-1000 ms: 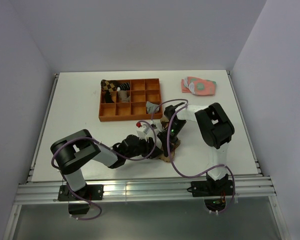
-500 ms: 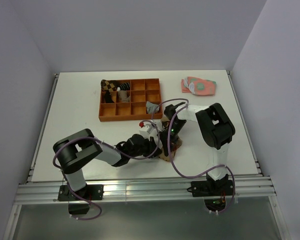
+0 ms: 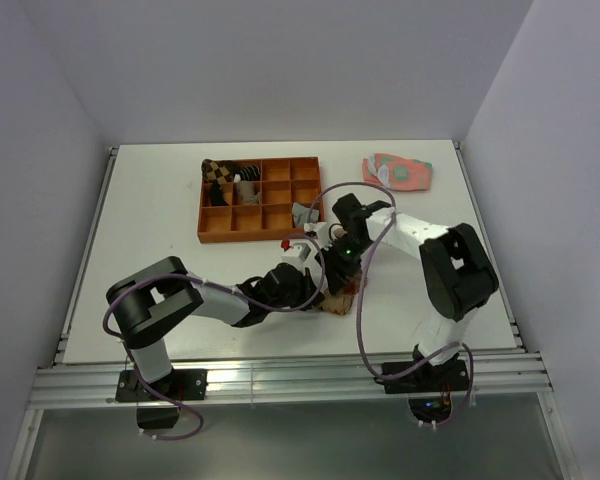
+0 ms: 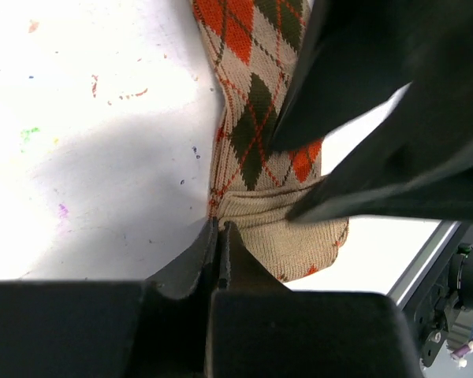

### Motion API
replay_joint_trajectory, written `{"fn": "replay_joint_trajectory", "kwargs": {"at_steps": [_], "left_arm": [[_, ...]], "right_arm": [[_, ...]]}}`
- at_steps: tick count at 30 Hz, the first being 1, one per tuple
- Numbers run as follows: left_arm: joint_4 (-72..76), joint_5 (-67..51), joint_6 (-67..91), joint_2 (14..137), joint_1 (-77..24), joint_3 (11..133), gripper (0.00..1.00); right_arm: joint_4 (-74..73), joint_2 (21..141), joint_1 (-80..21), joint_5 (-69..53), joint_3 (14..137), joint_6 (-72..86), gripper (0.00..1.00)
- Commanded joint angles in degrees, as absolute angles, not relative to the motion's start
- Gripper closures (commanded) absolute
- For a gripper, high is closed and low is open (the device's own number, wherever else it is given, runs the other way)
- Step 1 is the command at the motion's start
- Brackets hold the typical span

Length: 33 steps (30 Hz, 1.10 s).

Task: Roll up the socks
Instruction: Roll the sock at the center of the board.

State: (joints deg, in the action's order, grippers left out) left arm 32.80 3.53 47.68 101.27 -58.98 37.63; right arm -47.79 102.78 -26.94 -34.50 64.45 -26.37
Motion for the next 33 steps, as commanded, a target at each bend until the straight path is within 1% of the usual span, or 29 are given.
{"fn": "replay_joint_trajectory", "kwargs": {"at_steps": [1,7,8,12,18,24,30,33], "left_arm": [[26.02,6.77,48.60,101.08,-59.41,37.88,1.00],[22.16,7.47,49.22,101.34,-59.59,40.34,1.00],[19.63,7.73,49.31,101.42,-59.59,40.95,1.00],[12.06,8.61,50.62,101.25,-59.59,45.96,1.00],[3.79,7.74,52.03,102.39,-59.59,51.85,1.00],[1.93,5.63,53.87,103.36,-59.59,54.67,1.00],[1.93,3.26,55.81,105.38,-59.59,57.30,1.00],[1.67,2.29,56.69,107.13,-59.50,59.15,1.00]], "right_arm": [[-41.31,96.35,-26.46,-26.12,62.93,-23.12,0.53],[-39.55,87.37,-26.37,-22.94,60.56,-25.66,0.53],[-39.38,86.06,-26.45,-23.03,59.95,-27.49,0.53],[-37.79,79.12,-26.45,-23.81,54.07,-32.16,0.53],[-34.98,73.92,-26.46,-26.45,45.98,-37.87,0.52],[-29.01,68.05,-26.46,-29.18,39.30,-39.02,0.50],[-20.67,59.44,-26.37,-25.67,33.67,-38.51,0.49],[-20.56,56.87,-26.37,-26.36,33.13,-38.85,0.48]]}}
